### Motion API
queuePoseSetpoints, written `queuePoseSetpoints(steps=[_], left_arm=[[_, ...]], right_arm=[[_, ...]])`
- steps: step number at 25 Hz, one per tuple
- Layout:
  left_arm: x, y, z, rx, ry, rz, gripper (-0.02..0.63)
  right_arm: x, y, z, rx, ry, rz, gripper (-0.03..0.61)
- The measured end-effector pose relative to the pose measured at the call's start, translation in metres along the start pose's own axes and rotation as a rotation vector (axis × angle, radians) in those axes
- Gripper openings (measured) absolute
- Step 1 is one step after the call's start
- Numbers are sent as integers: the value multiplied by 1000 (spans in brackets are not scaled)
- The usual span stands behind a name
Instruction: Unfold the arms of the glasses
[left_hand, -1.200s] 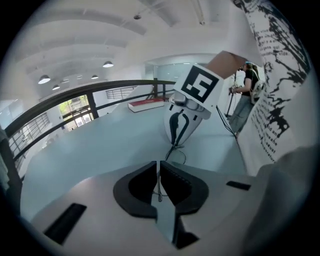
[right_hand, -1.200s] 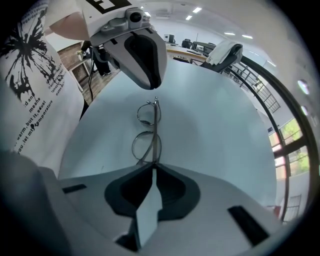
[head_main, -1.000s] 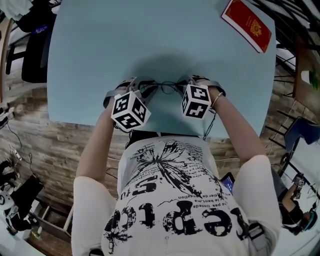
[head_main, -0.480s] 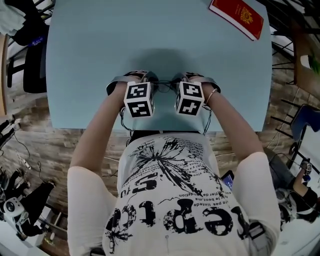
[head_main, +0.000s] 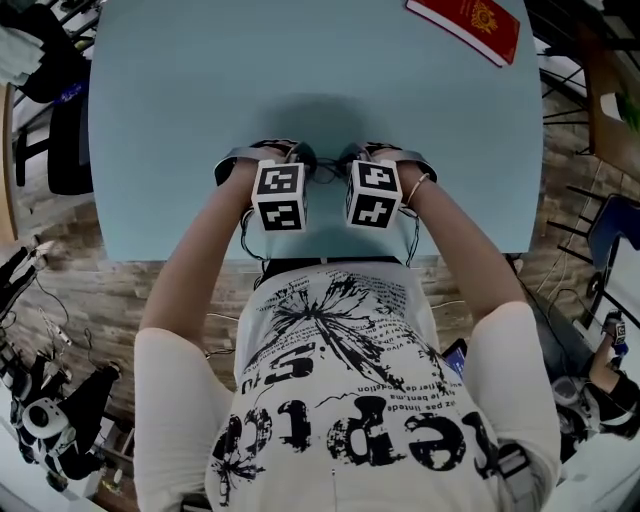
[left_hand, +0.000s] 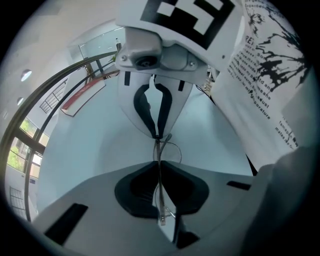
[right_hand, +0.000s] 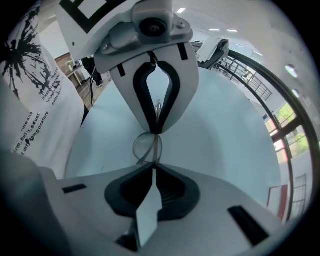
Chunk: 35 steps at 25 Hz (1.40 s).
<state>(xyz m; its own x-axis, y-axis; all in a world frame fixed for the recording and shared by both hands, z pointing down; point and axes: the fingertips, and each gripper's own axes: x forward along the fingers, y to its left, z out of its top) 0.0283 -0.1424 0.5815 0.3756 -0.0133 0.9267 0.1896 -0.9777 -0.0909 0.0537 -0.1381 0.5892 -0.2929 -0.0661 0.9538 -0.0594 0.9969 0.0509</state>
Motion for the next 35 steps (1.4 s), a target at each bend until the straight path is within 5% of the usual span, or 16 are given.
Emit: queuePoseSetpoints(steps=[35], left_arm=[[-61, -1, -20, -141, -251, 102, 29]], right_arm=[[0, 10, -9, 95, 39, -17, 34]])
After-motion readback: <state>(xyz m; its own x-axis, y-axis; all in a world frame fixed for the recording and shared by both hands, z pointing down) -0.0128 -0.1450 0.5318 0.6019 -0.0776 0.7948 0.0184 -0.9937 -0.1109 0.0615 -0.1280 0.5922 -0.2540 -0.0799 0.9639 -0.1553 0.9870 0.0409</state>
